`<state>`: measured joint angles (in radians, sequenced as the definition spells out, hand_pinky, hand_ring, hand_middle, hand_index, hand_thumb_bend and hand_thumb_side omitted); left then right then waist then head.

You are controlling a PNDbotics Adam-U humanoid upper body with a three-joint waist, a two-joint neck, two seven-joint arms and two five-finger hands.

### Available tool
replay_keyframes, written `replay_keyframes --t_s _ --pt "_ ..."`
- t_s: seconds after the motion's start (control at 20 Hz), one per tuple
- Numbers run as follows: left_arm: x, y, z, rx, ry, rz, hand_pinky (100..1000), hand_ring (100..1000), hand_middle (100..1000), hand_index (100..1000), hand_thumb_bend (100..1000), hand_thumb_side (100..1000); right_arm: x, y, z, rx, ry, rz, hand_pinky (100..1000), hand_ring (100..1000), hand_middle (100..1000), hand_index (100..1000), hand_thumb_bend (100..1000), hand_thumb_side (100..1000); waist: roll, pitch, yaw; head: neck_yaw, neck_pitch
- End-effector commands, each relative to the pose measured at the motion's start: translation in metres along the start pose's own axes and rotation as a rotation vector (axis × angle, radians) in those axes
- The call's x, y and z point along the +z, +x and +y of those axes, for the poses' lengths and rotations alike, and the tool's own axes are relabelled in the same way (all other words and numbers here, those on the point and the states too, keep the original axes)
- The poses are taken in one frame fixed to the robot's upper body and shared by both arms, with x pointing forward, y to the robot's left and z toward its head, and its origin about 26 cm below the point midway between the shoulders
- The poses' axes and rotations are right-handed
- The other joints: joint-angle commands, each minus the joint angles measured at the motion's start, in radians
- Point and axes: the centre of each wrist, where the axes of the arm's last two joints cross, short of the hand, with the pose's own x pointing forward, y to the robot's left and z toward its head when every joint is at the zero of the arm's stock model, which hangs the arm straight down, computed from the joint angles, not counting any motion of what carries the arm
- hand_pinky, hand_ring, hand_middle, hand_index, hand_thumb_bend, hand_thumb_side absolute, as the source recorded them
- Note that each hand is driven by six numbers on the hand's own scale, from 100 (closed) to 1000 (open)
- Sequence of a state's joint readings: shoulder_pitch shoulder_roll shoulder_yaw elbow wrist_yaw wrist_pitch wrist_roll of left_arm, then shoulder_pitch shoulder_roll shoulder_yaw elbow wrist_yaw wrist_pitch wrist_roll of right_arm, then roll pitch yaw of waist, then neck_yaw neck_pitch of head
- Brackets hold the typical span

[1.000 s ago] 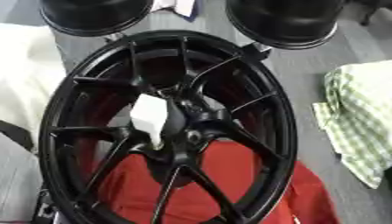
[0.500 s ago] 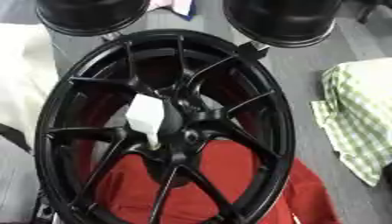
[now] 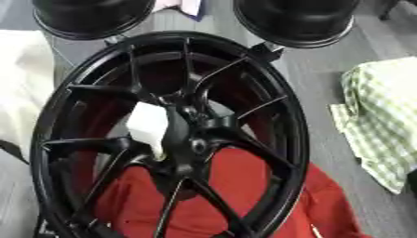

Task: Pull the pin out of the wheel hub.

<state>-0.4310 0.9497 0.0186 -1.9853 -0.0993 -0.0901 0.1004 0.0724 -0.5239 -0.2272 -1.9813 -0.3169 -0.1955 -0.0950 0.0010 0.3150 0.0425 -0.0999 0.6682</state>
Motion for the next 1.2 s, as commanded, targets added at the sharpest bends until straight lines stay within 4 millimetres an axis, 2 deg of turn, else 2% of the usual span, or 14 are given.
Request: replay_keyframes --t_s 0.05,0.45,0.7,1.0,1.2 --pt "-0.019 0.015 0.023 -0.133 -0.189 -0.101 767 615 656 754 100 682 -0.004 0.008 -0.004 0.035 0.019 -0.026 838 778 552 701 100 248 0.001 -0.016 -0.001 -0.003 -0.015" --pt "-0.049 0.042 0.035 -0.258 -0.646 -0.172 774 695 698 792 100 718 -0.001 0.006 -0.003 0.049 0.030 -0.015 838 778 551 701 100 253 -0.002 -0.011 -0.005 -0.012 -0.022" --pt "-0.070 0.059 0.035 -0.263 -0.835 -0.185 782 719 714 804 100 757 0.002 0.005 -0.004 0.059 0.034 -0.009 838 778 551 702 100 252 -0.003 -0.014 -0.006 -0.019 -0.015" --pt "-0.097 0.066 0.018 -0.211 -0.913 -0.138 802 730 727 806 100 782 0.004 0.004 -0.004 0.066 0.040 0.000 838 778 551 702 100 254 -0.004 -0.020 -0.001 -0.037 -0.005" --pt "-0.110 0.081 0.004 -0.162 -0.916 -0.117 820 735 733 811 100 800 0.005 0.004 -0.004 0.065 0.042 0.006 838 778 551 702 100 254 -0.003 -0.026 0.000 -0.038 -0.005"
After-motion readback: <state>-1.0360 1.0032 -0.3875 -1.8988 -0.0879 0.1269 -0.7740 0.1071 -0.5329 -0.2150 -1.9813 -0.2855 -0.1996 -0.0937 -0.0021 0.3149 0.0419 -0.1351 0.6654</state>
